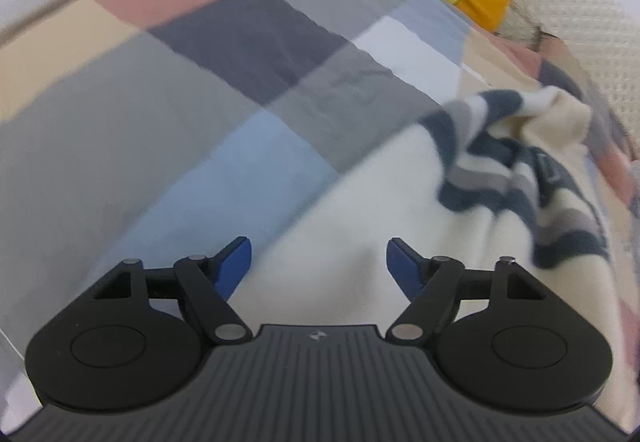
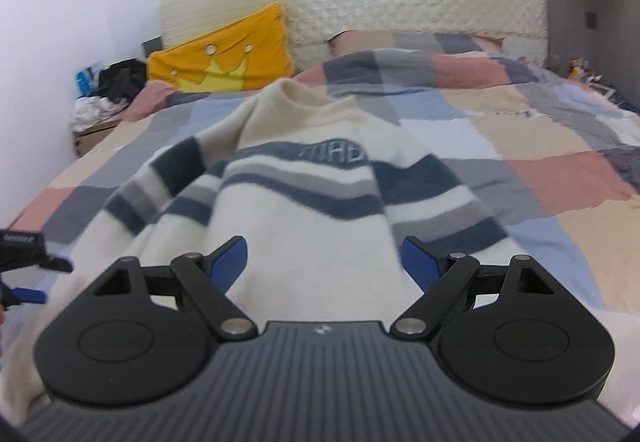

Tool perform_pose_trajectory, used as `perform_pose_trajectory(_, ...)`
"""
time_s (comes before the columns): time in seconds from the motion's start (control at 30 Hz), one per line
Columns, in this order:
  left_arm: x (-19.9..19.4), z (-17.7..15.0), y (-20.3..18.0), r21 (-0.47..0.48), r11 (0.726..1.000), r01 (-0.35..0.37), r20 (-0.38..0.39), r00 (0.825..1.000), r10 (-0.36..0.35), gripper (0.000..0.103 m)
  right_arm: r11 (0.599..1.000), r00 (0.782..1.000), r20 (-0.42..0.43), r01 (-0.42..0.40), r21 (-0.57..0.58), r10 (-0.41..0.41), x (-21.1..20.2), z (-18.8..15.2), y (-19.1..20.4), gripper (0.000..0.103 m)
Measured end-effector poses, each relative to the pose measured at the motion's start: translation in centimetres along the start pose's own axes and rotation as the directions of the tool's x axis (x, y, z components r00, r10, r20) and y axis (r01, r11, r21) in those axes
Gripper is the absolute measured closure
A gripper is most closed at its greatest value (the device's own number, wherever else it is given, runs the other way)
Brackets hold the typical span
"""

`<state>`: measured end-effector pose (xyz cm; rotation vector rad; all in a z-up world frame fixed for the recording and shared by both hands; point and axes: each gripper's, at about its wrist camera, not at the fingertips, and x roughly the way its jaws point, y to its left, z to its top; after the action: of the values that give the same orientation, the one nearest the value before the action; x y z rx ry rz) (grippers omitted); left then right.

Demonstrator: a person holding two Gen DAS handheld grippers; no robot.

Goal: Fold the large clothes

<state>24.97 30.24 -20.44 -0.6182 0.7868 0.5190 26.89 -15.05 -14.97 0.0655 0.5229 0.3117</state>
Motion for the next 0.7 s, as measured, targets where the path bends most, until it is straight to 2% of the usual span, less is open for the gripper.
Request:
perform_pose_trajectory(0.1,0.7,0.3,-0.2,0.031,0.999,-0.034,0.02,0.999,0.034,0.025,1.0,1.0,-0.01,-0.003,0.013,0.003,1.1,0.1,-0.2,0.017)
perform_pose_trajectory(0.2,2.0,0.4,0.3,0.024,0.999,-0.032,-0.011,0.999,0.033,0.025,1.0,1.0,-0.016,-0.005,0.012,0.005,1.8,0.0,0.0,0.017)
perform_pose_trajectory(0.3,3.0,0.2,1.0,-0.035,0.999,0.035,-0.057,0.998,-0.037,0.029,0.999,0.999,0.018,0.04,-0.031,-0.039,1.8,0.1,0.5,0.017)
perform_pose_trajectory(0.4,3.4,0.3,1.0,-0.04,0.998,0.044,-0.068,0.997,-0.046,0.04,0.994,0.994,0.076,0.079,-0.08,-0.073,1.6,0.2,1.0,0.017)
perform_pose_trajectory(0.47,3.6,0.4,0.9,-0.023,0.997,0.071,-0.081,0.994,-0.073,0.067,0.993,0.993,0.088,0.089,-0.081,-0.082,1.7,0.4,1.0,0.017)
perform_pose_trajectory(0.53,3.8,0.7,0.9,-0.029,0.993,0.117,-0.101,0.988,-0.119,0.086,0.991,0.992,0.084,0.103,-0.087,-0.095,2.0,0.5,1.2,0.017)
perform_pose_trajectory(0.63,3.6,1.6,1.1,-0.063,0.989,0.137,-0.1,0.985,-0.143,0.09,0.974,0.982,0.118,0.164,-0.154,-0.146,1.9,0.2,1.8,0.017)
perform_pose_trajectory(0.7,2.8,2.8,1.3,-0.058,0.989,0.133,-0.064,0.989,-0.136,0.09,0.968,0.978,0.136,0.178,-0.176,-0.156,1.7,0.1,2.0,0.017)
